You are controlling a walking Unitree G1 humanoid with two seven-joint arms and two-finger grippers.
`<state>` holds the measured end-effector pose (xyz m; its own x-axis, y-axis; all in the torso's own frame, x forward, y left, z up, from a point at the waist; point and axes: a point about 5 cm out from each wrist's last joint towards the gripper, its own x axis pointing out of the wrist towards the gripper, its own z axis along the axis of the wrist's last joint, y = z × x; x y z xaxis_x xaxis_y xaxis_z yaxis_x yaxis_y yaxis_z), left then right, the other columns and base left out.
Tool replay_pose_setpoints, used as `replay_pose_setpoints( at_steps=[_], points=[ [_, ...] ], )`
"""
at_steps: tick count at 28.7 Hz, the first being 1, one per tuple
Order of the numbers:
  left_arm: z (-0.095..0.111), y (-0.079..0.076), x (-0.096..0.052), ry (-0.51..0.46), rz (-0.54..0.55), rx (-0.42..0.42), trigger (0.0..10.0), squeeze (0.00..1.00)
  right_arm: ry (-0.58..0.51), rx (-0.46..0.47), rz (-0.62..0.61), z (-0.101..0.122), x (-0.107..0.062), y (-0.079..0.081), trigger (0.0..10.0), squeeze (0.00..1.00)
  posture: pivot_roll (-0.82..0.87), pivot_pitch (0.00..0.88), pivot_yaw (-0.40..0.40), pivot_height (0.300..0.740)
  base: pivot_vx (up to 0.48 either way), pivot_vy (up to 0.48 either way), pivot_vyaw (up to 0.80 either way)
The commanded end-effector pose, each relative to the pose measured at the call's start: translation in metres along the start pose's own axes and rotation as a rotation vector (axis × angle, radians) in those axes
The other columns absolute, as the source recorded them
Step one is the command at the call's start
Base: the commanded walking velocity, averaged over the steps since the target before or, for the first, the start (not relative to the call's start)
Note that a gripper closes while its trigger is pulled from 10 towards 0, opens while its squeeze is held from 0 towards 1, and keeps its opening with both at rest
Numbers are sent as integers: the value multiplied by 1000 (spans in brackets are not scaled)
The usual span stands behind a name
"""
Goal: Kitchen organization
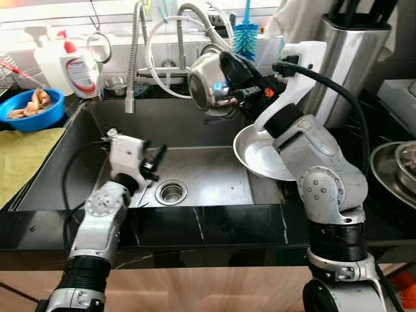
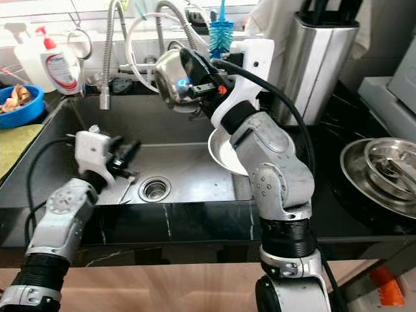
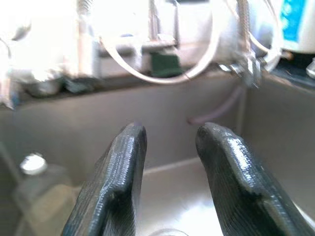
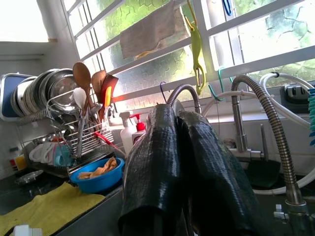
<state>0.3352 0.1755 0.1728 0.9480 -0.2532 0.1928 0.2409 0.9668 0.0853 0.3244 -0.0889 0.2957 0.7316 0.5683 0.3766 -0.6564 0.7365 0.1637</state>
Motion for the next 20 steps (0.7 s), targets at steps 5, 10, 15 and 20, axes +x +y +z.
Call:
replay_pose_setpoints(
  at_steps=[5,10,15,20],
  points=[
    [12,5,5,-52,36,21,10000,0,-14,85,26,-5,2,2,10000,0,-74,0,37,740,0,0,0],
    [11,11,3,-42,53,34,10000,0,20,210,22,-24,1,0,10000,0,-70,0,37,740,0,0,0],
    [10,13,4,-37,56,40,10000,0,68,249,-13,-38,0,-5,10000,0,-69,0,36,740,0,0,0],
    [12,16,6,-35,60,34,10000,0,161,240,-116,-55,-2,-17,10000,0,-72,0,37,740,0,0,0]
  ],
)
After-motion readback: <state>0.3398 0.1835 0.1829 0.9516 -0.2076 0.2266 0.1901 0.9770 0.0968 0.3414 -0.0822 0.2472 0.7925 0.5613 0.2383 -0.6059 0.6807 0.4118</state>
